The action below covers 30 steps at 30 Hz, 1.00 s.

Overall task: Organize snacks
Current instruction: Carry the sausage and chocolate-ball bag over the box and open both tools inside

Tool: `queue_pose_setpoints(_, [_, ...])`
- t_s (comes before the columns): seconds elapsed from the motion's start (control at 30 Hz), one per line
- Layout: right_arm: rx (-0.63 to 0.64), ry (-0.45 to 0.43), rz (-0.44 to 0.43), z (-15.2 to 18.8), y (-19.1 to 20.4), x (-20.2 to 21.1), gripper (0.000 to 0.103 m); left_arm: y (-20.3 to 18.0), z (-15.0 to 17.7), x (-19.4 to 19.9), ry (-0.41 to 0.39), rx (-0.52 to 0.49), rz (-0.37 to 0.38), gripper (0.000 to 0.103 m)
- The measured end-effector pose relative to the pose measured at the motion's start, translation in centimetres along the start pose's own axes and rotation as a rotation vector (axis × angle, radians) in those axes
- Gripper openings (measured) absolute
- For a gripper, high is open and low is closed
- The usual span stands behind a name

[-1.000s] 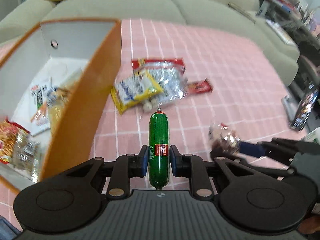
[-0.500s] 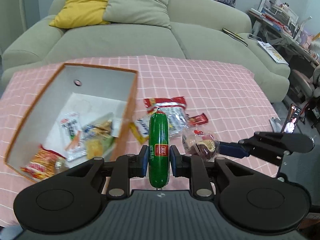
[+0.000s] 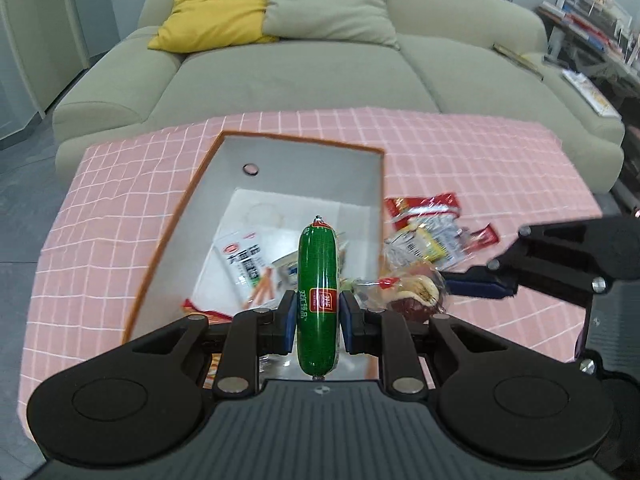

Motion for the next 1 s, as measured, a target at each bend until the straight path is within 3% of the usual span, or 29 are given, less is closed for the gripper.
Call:
queue_pose_setpoints(0.4, [0.198,0.211,-0.05,-0.8,0.8,-6.9,0.033,2.6,1.7,-4.8,0.164,0.002,0.053,0.024])
queue_pose_setpoints(0.57, [0.234,0.283,-0.071,-0.5,0.9,-9.2,0.033,3.6,2.7,-7.1,0.248,0.018,0.068,0.024])
queue_pose_setpoints(1.0, [0.298,0.439,-0.121,1.0,1.7,-13.2,0.034,4.9,4.5,-10.2,0.353,0.049,0.127,0.024])
Point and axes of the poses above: each gripper's, at about its wrist camera, not at the fingertips, and x roughly against the way its jaws point, y to its left, z to its underside, the point moved 7 cm from there along -x, roughly the way its jaws point, and after that the axes turned 12 degrees about -x, right-handed, at the moved point
